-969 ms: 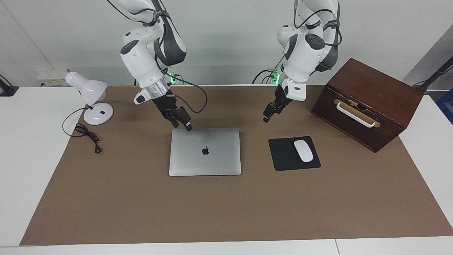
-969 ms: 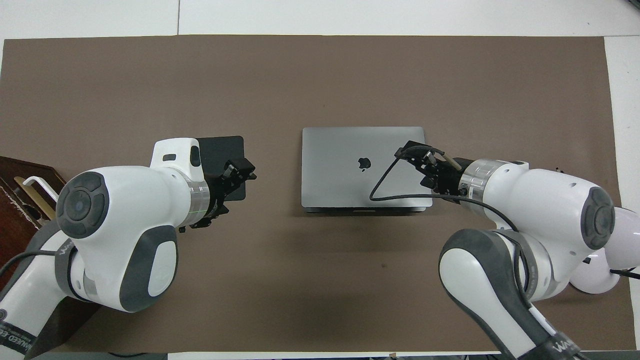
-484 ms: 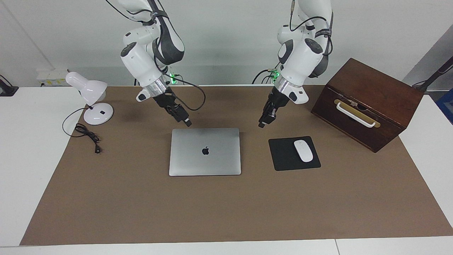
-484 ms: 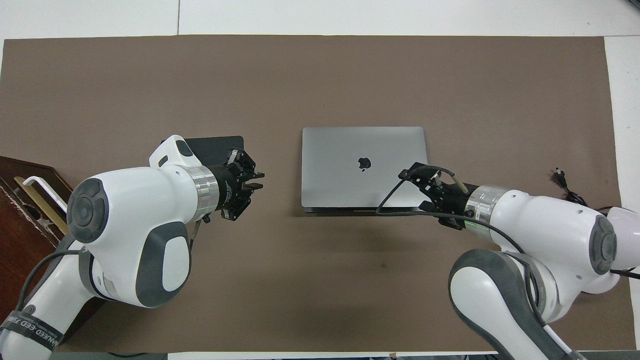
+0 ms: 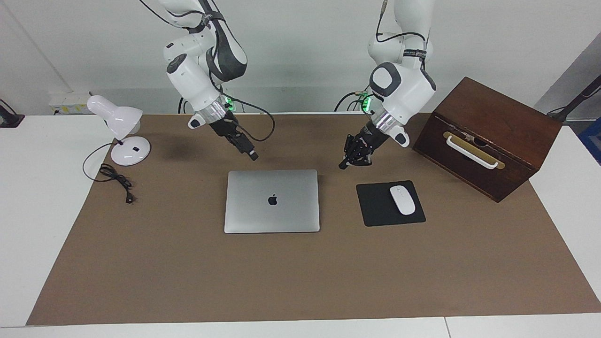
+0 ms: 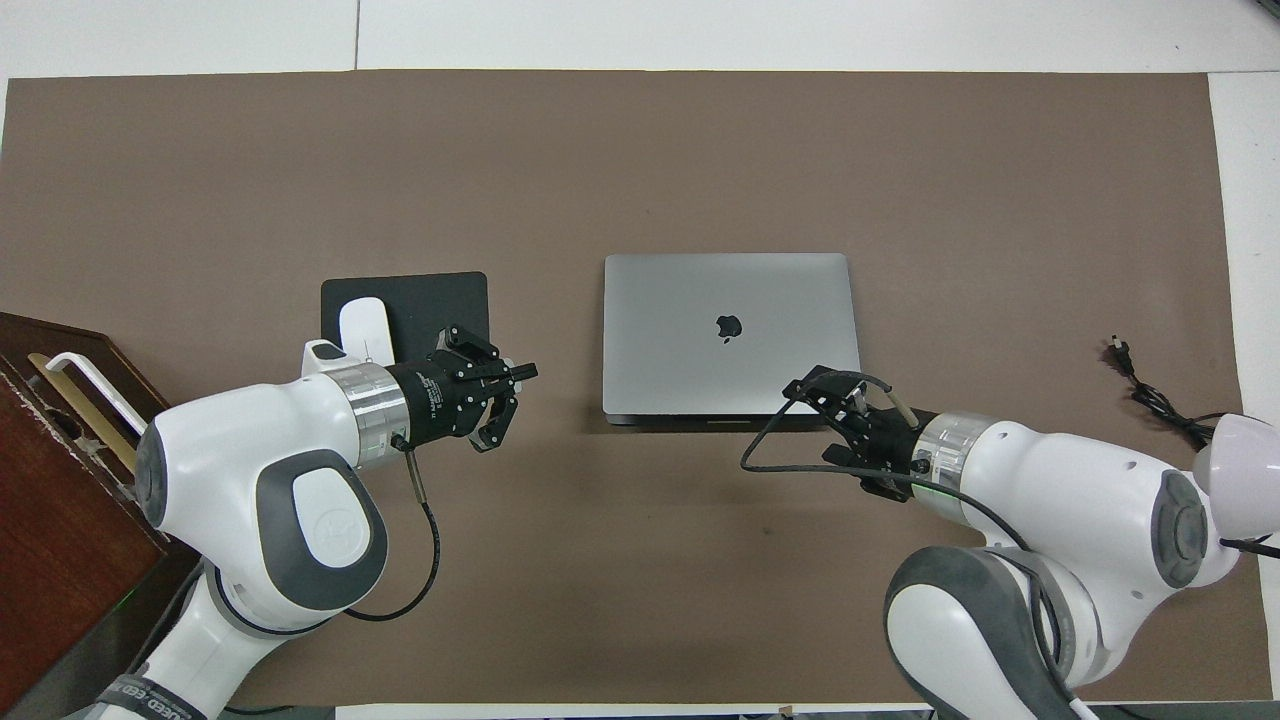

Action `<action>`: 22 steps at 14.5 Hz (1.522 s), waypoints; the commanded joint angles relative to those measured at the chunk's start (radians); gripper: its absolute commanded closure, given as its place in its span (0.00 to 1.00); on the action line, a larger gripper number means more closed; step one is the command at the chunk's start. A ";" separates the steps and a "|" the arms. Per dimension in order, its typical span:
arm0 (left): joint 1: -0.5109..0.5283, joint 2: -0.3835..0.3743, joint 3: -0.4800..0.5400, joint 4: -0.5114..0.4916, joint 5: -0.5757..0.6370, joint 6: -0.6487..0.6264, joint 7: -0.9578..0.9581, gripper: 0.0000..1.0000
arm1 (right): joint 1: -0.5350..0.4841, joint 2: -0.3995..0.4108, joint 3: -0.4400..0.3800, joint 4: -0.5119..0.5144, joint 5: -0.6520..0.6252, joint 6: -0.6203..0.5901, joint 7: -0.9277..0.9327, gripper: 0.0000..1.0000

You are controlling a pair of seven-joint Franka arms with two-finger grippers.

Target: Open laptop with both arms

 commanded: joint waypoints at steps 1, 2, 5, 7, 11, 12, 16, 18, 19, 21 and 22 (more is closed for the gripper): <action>-0.033 -0.008 0.008 -0.047 -0.196 0.057 -0.010 1.00 | 0.006 -0.033 0.012 -0.033 0.018 0.013 0.023 0.00; -0.034 0.000 0.007 -0.047 -0.207 0.062 -0.010 1.00 | 0.005 -0.032 0.012 -0.035 0.018 0.016 0.021 0.00; -0.088 0.055 0.007 -0.047 -0.333 0.113 -0.005 1.00 | 0.005 -0.015 0.012 -0.035 0.018 0.022 0.014 0.00; -0.140 0.108 0.008 -0.035 -0.452 0.164 0.086 1.00 | 0.005 -0.004 0.012 -0.035 0.018 0.032 0.007 0.00; -0.173 0.142 0.008 -0.035 -0.744 0.164 0.416 1.00 | 0.005 0.016 0.012 -0.036 0.018 0.045 0.004 0.00; -0.173 0.144 0.008 -0.035 -0.746 0.166 0.421 1.00 | 0.003 0.019 0.012 -0.036 0.018 0.047 0.001 0.00; -0.234 0.204 0.010 -0.006 -0.809 0.169 0.432 1.00 | 0.003 0.037 0.011 -0.033 0.018 0.048 -0.016 0.00; -0.242 0.227 0.008 -0.001 -0.821 0.183 0.447 1.00 | 0.003 0.048 0.012 -0.033 0.018 0.071 -0.020 0.00; -0.249 0.236 0.008 0.017 -0.827 0.187 0.450 1.00 | 0.003 0.056 0.012 -0.032 0.018 0.075 -0.020 0.00; -0.251 0.248 0.008 0.028 -0.836 0.195 0.450 1.00 | 0.003 0.069 0.012 -0.029 0.018 0.079 -0.025 0.00; -0.251 0.256 0.008 0.045 -0.841 0.197 0.450 1.00 | 0.003 0.079 0.012 -0.029 0.018 0.093 -0.025 0.00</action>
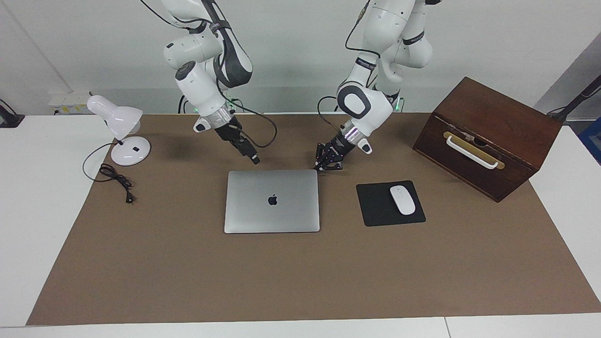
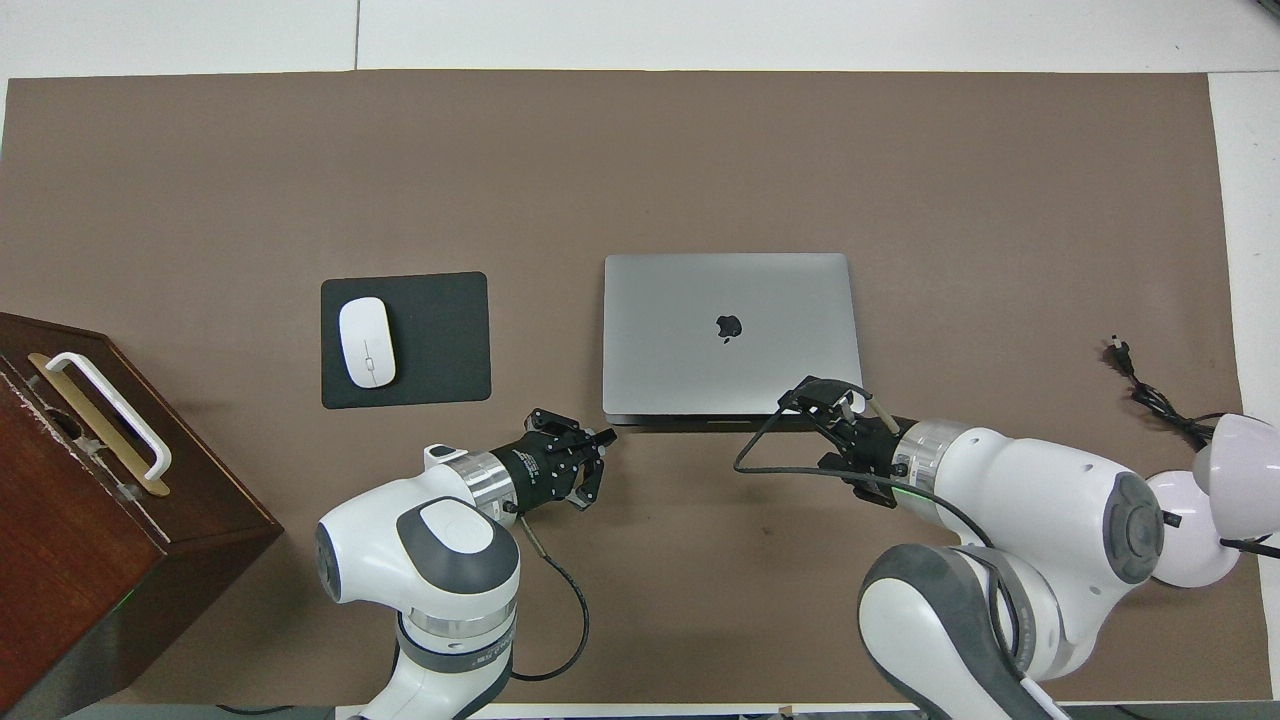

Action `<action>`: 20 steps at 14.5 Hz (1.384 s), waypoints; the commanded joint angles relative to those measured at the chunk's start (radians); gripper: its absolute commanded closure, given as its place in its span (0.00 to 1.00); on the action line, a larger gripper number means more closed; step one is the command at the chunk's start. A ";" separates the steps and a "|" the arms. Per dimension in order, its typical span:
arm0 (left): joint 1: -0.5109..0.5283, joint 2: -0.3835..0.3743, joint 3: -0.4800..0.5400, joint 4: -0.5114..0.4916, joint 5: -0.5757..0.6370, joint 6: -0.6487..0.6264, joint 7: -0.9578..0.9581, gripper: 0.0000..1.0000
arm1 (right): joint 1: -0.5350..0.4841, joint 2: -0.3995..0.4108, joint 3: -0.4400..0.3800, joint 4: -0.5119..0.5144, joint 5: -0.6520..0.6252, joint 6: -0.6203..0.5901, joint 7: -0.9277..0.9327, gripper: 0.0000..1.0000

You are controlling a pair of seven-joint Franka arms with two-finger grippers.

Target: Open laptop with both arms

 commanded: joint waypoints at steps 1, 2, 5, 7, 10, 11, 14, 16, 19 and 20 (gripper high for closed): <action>-0.019 0.036 0.011 0.056 -0.040 0.036 0.028 1.00 | 0.003 0.028 0.001 -0.002 0.018 0.058 -0.030 0.00; -0.019 0.039 0.011 0.061 -0.040 0.042 0.028 1.00 | 0.003 0.039 0.001 0.000 0.020 0.063 -0.031 0.00; -0.020 0.050 0.010 0.076 -0.044 0.045 0.028 1.00 | 0.001 0.051 0.001 0.011 0.020 0.063 -0.031 0.00; -0.022 0.062 0.010 0.091 -0.046 0.051 0.028 1.00 | 0.003 0.063 0.001 0.017 0.020 0.063 -0.031 0.00; -0.022 0.070 0.010 0.105 -0.046 0.051 0.028 1.00 | 0.003 0.082 0.001 0.032 0.021 0.070 -0.031 0.00; -0.023 0.083 0.010 0.113 -0.044 0.051 0.028 1.00 | 0.001 0.086 0.001 0.035 0.021 0.072 -0.033 0.00; -0.023 0.090 0.011 0.125 -0.044 0.051 0.028 1.00 | 0.001 0.120 0.001 0.057 0.021 0.077 -0.045 0.00; -0.023 0.109 0.011 0.125 -0.044 0.051 0.028 1.00 | 0.003 0.144 0.001 0.066 0.021 0.092 -0.047 0.00; -0.023 0.116 0.011 0.125 -0.043 0.051 0.031 1.00 | 0.001 0.154 0.001 0.078 0.021 0.097 -0.053 0.00; -0.023 0.117 0.011 0.125 -0.043 0.051 0.034 1.00 | 0.001 0.155 0.001 0.080 0.023 0.097 -0.054 0.00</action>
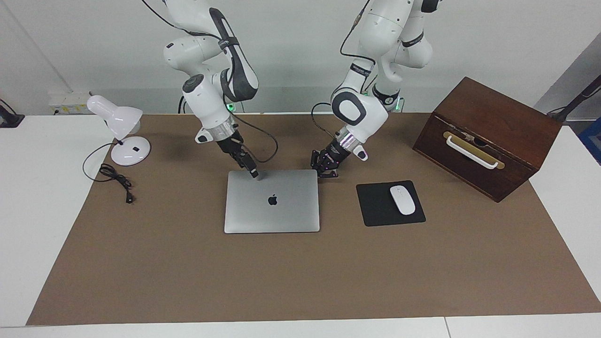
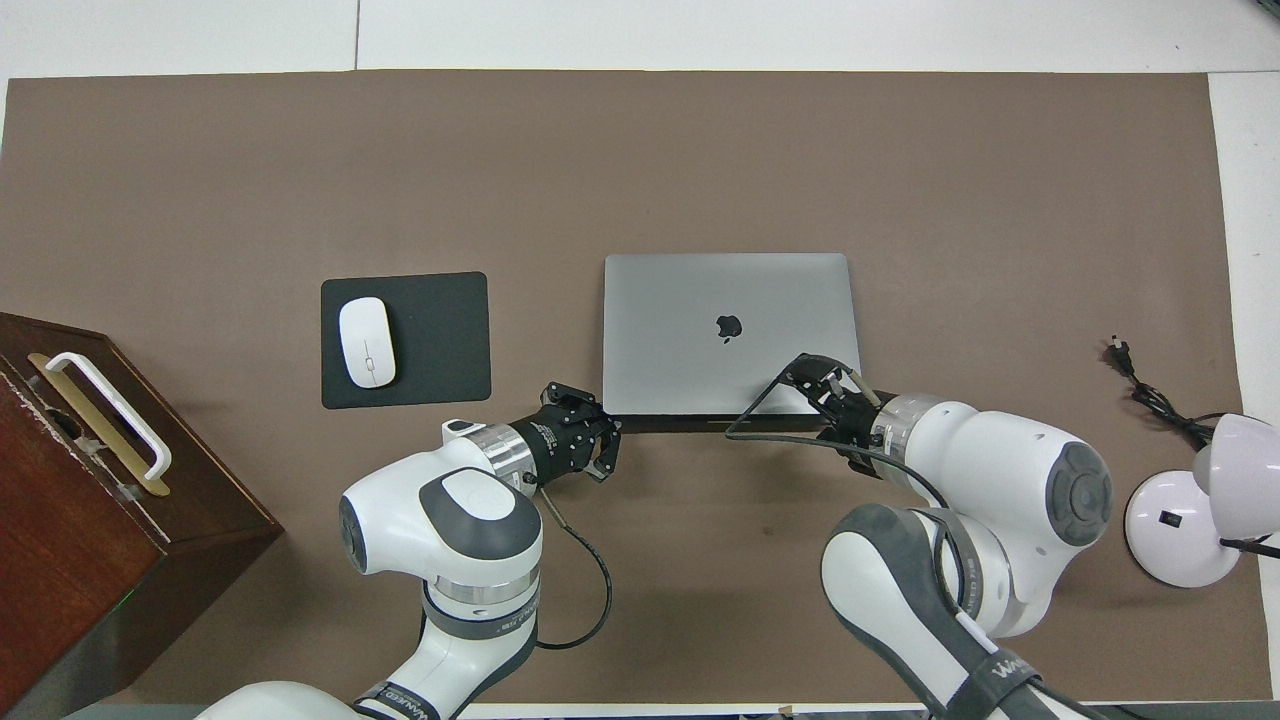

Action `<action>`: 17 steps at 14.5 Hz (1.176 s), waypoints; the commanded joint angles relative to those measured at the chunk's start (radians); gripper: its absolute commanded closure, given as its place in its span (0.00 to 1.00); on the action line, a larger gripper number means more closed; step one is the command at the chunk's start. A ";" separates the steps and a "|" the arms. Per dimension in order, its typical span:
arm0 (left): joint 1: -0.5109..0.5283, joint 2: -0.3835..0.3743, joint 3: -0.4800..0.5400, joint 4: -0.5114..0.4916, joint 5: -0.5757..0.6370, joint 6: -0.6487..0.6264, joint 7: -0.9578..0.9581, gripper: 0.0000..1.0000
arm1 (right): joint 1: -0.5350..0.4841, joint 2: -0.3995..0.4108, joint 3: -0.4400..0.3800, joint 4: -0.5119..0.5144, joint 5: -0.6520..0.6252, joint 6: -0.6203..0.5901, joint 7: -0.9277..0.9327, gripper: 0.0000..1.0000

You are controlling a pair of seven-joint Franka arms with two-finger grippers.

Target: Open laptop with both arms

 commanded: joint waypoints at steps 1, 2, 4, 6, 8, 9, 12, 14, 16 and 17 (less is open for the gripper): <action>-0.018 0.047 0.010 0.023 -0.028 0.028 0.037 1.00 | 0.001 0.013 -0.001 0.015 0.021 0.023 -0.038 0.00; -0.018 0.047 0.010 0.023 -0.028 0.028 0.039 1.00 | 0.001 0.015 -0.001 0.022 0.023 0.023 -0.038 0.00; -0.015 0.047 0.010 0.023 -0.028 0.028 0.040 1.00 | 0.001 0.029 -0.001 0.047 0.023 0.023 -0.038 0.00; -0.011 0.047 0.010 0.023 -0.028 0.028 0.040 1.00 | 0.001 0.046 -0.005 0.068 0.023 0.021 -0.047 0.00; -0.006 0.047 0.010 0.023 -0.028 0.028 0.047 1.00 | 0.001 0.047 -0.008 0.073 0.023 0.021 -0.052 0.00; -0.006 0.047 0.010 0.023 -0.028 0.028 0.047 1.00 | 0.001 0.049 -0.008 0.075 0.023 0.021 -0.052 0.00; -0.006 0.047 0.010 0.023 -0.028 0.027 0.048 1.00 | 0.001 0.050 -0.008 0.075 0.023 0.021 -0.063 0.00; -0.006 0.047 0.010 0.021 -0.028 0.027 0.048 1.00 | 0.001 0.052 -0.008 0.085 0.023 0.021 -0.063 0.00; -0.006 0.047 0.010 0.021 -0.028 0.027 0.048 1.00 | 0.001 0.059 -0.008 0.101 0.031 0.021 -0.061 0.00; -0.005 0.047 0.010 0.021 -0.028 0.027 0.048 1.00 | 0.001 0.067 -0.008 0.116 0.044 0.021 -0.063 0.00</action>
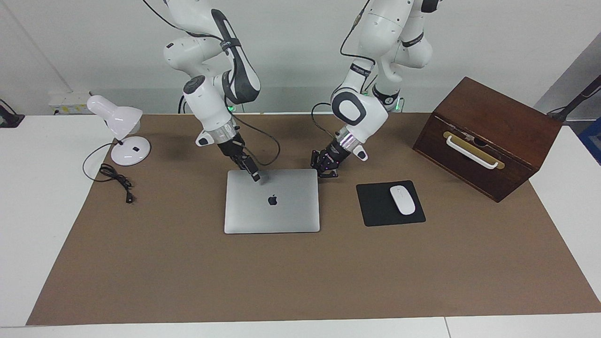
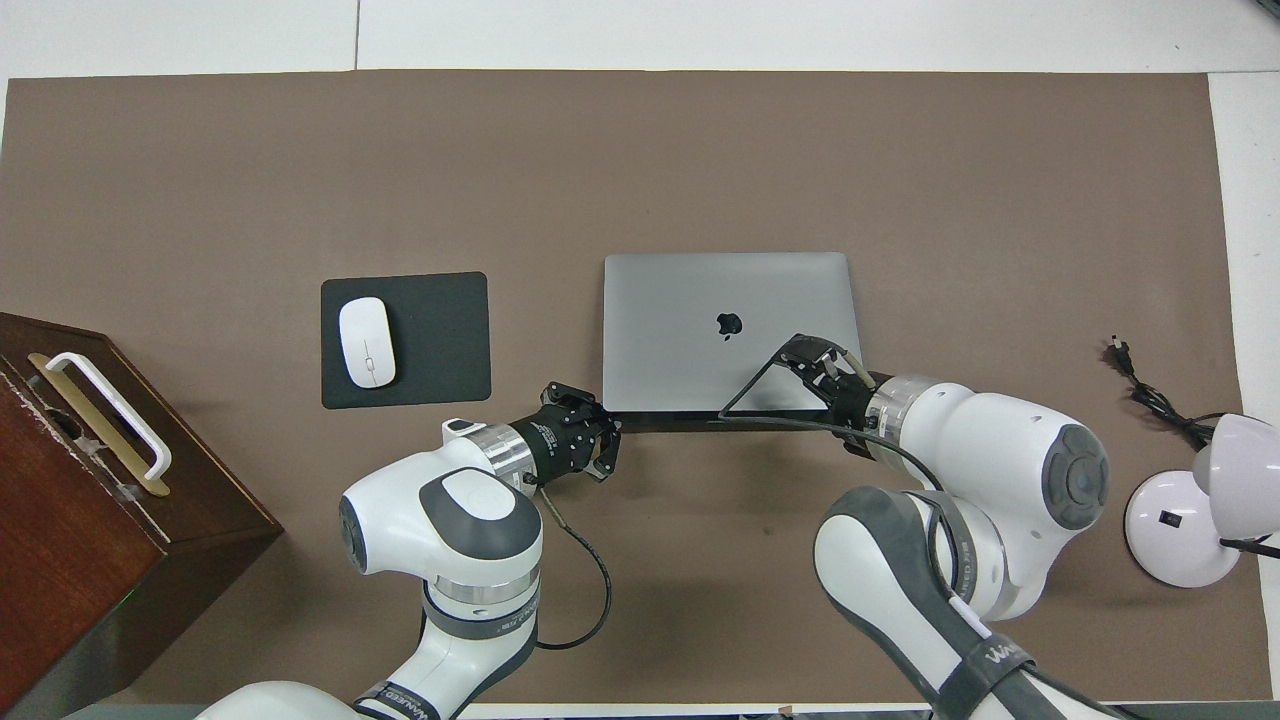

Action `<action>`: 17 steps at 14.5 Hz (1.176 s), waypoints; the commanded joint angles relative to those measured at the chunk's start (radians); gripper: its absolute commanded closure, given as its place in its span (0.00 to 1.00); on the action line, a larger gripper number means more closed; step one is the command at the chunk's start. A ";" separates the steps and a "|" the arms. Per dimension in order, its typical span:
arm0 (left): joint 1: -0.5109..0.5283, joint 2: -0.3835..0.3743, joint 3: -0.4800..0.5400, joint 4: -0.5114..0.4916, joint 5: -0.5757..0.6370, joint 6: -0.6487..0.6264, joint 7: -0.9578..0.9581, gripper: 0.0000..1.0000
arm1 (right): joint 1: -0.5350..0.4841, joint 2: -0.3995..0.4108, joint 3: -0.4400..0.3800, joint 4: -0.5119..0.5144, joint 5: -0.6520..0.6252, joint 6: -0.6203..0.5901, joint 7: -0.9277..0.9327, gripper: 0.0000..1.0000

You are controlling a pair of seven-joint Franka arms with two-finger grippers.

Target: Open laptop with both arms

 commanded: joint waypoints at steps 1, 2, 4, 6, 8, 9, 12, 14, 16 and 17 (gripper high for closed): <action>-0.005 0.046 0.010 0.021 -0.028 0.027 0.037 1.00 | 0.001 0.045 -0.008 0.068 0.045 0.022 -0.055 0.00; -0.005 0.046 0.009 0.021 -0.028 0.027 0.037 1.00 | 0.001 0.048 -0.008 0.079 0.047 0.022 -0.056 0.00; -0.005 0.046 0.009 0.021 -0.026 0.027 0.037 1.00 | 0.001 0.058 -0.008 0.097 0.047 0.022 -0.055 0.00; -0.005 0.046 0.010 0.021 -0.028 0.027 0.037 1.00 | 0.001 0.068 -0.008 0.114 0.059 0.022 -0.056 0.00; -0.005 0.046 0.009 0.021 -0.028 0.027 0.038 1.00 | 0.001 0.075 -0.008 0.138 0.065 0.022 -0.056 0.00; -0.006 0.046 0.010 0.021 -0.028 0.027 0.038 1.00 | 0.001 0.081 -0.008 0.151 0.065 0.022 -0.056 0.00; -0.008 0.046 0.010 0.021 -0.026 0.027 0.038 1.00 | 0.001 0.091 -0.008 0.189 0.085 0.022 -0.058 0.00; -0.009 0.046 0.010 0.021 -0.024 0.028 0.040 1.00 | 0.001 0.100 -0.008 0.207 0.087 0.022 -0.067 0.00; -0.008 0.046 0.010 0.021 -0.026 0.028 0.060 1.00 | 0.001 0.106 -0.008 0.226 0.104 0.022 -0.070 0.00; -0.008 0.046 0.010 0.021 -0.026 0.028 0.063 1.00 | 0.001 0.111 -0.008 0.235 0.105 0.022 -0.076 0.00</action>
